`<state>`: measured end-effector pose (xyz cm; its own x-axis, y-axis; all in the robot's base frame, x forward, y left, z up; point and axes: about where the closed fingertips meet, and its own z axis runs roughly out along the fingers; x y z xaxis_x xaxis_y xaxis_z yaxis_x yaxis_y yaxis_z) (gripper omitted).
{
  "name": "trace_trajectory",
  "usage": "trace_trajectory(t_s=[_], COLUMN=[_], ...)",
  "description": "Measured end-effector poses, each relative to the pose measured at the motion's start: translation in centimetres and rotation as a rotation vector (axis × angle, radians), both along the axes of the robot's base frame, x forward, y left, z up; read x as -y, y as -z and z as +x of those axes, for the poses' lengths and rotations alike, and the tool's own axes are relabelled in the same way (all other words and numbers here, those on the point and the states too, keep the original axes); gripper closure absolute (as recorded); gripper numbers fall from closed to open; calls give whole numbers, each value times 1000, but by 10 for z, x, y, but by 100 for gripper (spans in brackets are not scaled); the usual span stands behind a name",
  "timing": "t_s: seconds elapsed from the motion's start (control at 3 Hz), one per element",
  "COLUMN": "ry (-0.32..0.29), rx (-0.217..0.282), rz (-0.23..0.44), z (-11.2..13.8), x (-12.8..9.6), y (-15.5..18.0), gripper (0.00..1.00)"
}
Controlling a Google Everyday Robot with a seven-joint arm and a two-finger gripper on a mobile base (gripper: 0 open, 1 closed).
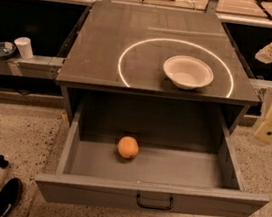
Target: Pick orange from top drawer and place on counter
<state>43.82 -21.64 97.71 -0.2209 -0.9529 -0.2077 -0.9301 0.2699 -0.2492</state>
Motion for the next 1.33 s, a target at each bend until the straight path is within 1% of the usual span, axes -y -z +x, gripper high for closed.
trace_trajectory(t_s=[0.33,0.67,1.0,1.33], ry=[0,-46,-162,-252], rx=[0,12,-23,-81], rz=[0,6,78,138], z=[0,6,19,13], x=[0,-14,-76,-144], y=[0,19,100,178], gripper=[0,0,0,0])
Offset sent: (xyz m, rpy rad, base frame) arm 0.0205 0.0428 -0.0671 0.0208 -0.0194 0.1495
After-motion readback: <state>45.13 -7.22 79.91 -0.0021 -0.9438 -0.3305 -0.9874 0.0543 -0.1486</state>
